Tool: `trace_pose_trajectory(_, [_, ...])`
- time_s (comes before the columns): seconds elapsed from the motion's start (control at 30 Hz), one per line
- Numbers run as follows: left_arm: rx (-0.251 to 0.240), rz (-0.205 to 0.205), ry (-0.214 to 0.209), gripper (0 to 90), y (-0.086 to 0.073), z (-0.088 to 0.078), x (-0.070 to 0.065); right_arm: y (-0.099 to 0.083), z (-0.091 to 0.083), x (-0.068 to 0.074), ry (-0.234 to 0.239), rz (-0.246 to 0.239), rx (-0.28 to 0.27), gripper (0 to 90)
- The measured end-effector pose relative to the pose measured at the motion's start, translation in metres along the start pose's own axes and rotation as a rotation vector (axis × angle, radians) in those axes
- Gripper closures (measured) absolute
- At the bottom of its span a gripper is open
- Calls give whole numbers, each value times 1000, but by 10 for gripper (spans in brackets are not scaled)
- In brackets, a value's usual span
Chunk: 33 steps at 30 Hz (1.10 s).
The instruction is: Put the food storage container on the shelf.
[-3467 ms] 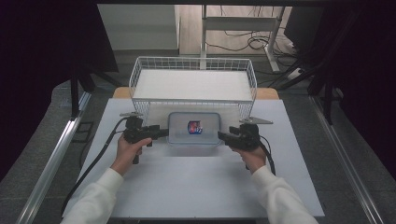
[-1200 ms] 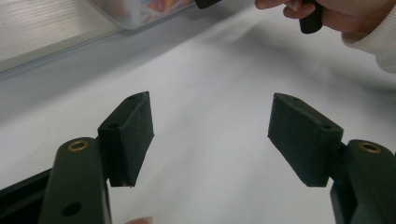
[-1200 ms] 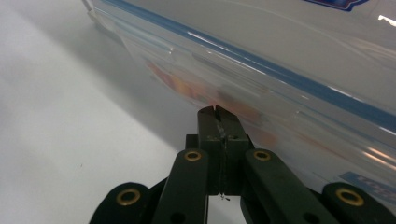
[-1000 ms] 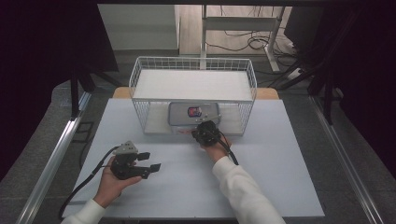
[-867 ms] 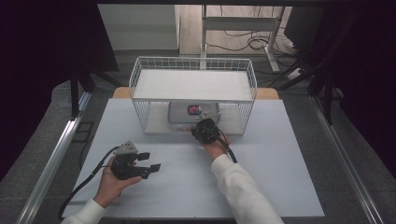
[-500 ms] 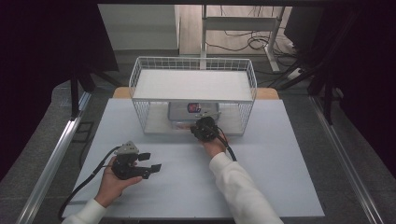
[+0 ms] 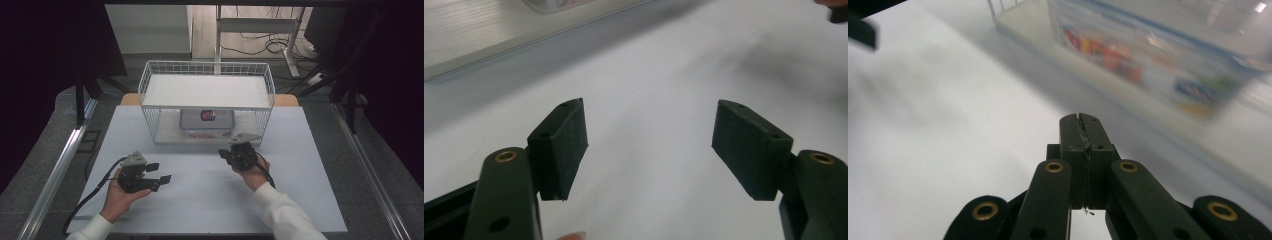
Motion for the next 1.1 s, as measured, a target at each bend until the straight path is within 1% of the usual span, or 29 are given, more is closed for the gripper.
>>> trace_pose_trajectory(0.1, [4, 2, 13, 298, -1, 1, 0, -16, -22, 1, 0, -3, -13, 888])
trace_pose_trajectory(0.2, [13, 13, 21, 298, -3, 2, -3, -37, -45, -2, -16, -6, 0, 888])
trace_pose_trajectory(0.23, [15, 17, 23, 298, -4, 2, -4, -46, -54, -4, -26, 2, 1, 888])
trace_pose_trajectory(0.33, [19, 28, 30, 297, -5, 1, -6, -71, -74, -11, -38, 49, 12, 888])
trace_pose_trajectory(0.37, [19, 29, 32, 297, -6, 1, -7, -75, -79, -12, -42, 57, 15, 888])
trace_pose_trajectory(0.43, [21, 30, 34, 297, -6, 2, -7, -87, -94, -15, -47, 90, 7, 883])
trace_pose_trajectory(0.47, [24, 30, 34, 296, -6, 3, -7, -89, -98, -15, -44, 96, 5, 851])
trace_pose_trajectory(0.5, [27, 28, 32, 295, -6, 3, -7, -93, -103, -14, -39, 96, 0, 787])
trace_pose_trajectory(0.53, [27, 27, 29, 294, -7, 4, -8, -95, -107, -12, -47, 88, -8, 717])
trace_pose_trajectory(0.57, [27, 28, 29, 293, -7, 4, -9, -97, -111, -9, -53, 86, -19, 628])
trace_pose_trajectory(0.6, [27, 30, 29, 292, -7, 4, -10, -97, -113, -8, -49, 88, -24, 570])
trace_pose_trajectory(0.63, [26, 30, 32, 290, -7, 3, -10, -98, -116, -6, -48, 93, -29, 494])
trace_pose_trajectory(0.67, [25, 28, 34, 287, -7, 3, -10, -98, -118, -5, -53, 101, -38, 427])
trace_pose_trajectory(0.77, [17, 26, 36, 287, -6, 2, -8, -98, -122, -7, -50, 115, -62, 336])
trace_pose_trajectory(0.87, [16, 27, 39, 285, -5, 3, -7, -99, -122, -9, -56, 126, -70, 299])
trace_pose_trajectory(1.0, [21, 20, 43, 279, -5, 7, -5, -97, -122, -8, -50, 112, -83, 277])
trace_pose_trajectory(1.1, [26, 16, 47, 271, -5, 9, -4, -96, -122, -9, -46, 119, -95, 259])
Point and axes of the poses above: each handheld gripper's, and its own axes: z roughly forward along the jaws, y roughly out of its top, x roughly to its left, the point moved 2 cm from there along z, roughly forward along the jaws, and after that the axes turned 10 degrees about y, right-handed, at the moved point
